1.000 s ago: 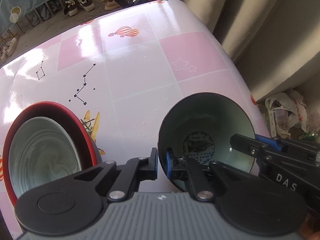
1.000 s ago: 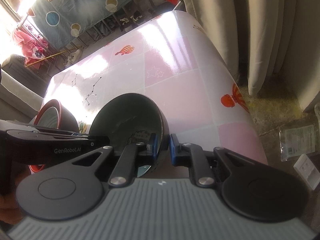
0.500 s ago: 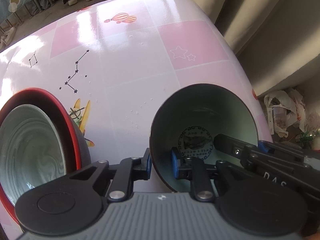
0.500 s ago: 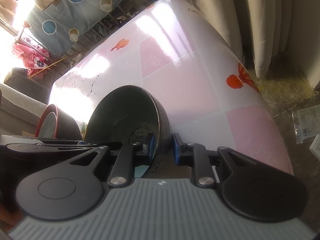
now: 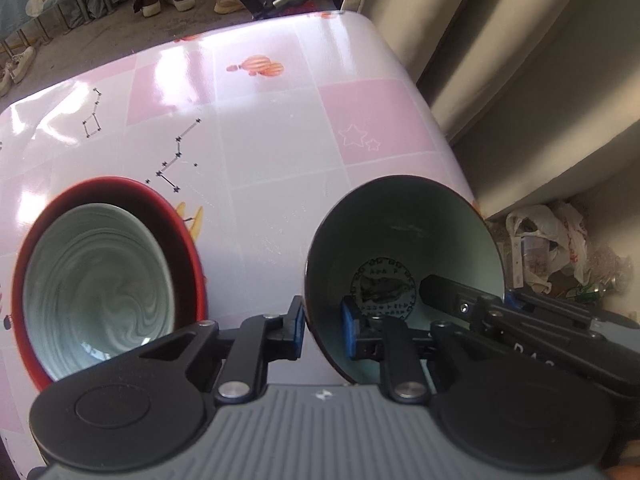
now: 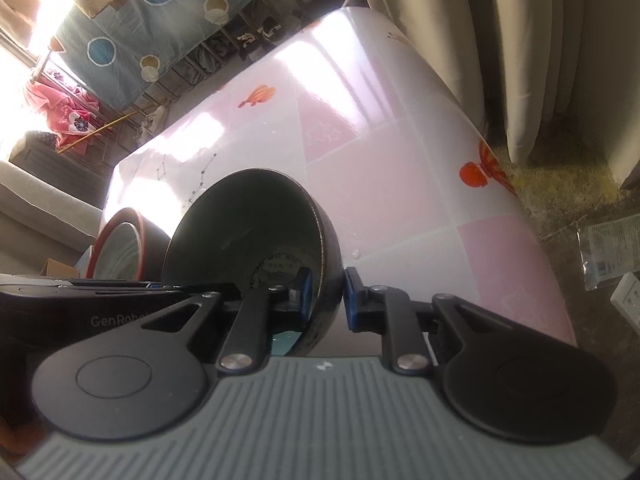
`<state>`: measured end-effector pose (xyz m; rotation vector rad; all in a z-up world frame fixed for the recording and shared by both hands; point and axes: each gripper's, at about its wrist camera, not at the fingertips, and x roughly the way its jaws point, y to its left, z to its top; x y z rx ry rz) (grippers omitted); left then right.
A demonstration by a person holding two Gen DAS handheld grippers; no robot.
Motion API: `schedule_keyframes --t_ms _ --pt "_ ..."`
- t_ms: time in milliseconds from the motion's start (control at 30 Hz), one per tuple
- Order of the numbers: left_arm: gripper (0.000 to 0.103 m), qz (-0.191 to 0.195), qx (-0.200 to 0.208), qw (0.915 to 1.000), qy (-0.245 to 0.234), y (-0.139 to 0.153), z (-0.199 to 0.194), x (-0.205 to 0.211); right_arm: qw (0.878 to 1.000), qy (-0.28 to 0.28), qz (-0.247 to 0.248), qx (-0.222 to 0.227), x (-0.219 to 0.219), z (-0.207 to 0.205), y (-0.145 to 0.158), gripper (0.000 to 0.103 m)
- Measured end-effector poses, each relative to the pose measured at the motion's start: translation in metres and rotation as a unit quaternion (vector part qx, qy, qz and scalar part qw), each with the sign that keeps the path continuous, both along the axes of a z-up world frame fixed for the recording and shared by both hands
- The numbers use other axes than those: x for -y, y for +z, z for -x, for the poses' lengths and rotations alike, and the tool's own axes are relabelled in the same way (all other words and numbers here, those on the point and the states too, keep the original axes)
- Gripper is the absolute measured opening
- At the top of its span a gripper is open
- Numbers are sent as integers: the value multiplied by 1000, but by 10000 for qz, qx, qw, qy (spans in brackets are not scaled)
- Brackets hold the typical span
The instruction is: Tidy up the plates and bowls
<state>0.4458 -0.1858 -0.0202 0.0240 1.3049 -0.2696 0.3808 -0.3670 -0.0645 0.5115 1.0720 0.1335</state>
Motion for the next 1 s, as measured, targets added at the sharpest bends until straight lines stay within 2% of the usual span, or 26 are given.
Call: schedule_keyframes --t_ms 200,400,567,700,833,1000 --pt "20 66 224 9996 185 36 11 -40 9995 186 115 235 -22 0 39 16" --pt "20 -7 470 9966 672 63 18 -100 9970 591 38 494 -73 -11 74 16" --pt "20 -160 430 9934 1050 60 14 -144 9940 971 -147 470 -125 -26 77 16" --pt "19 -97 291 9923 1202 51 7 -167 9919 1214 -109 346 -160 -33 72 15" --pt "19 -18 118 9928 1194 37 0 -175 9910 1318 59 216 -176 -37 64 14" --pt "19 -27 5 9934 1145 25 3 -179 9863 1549 535 181 -195 -36 58 14"
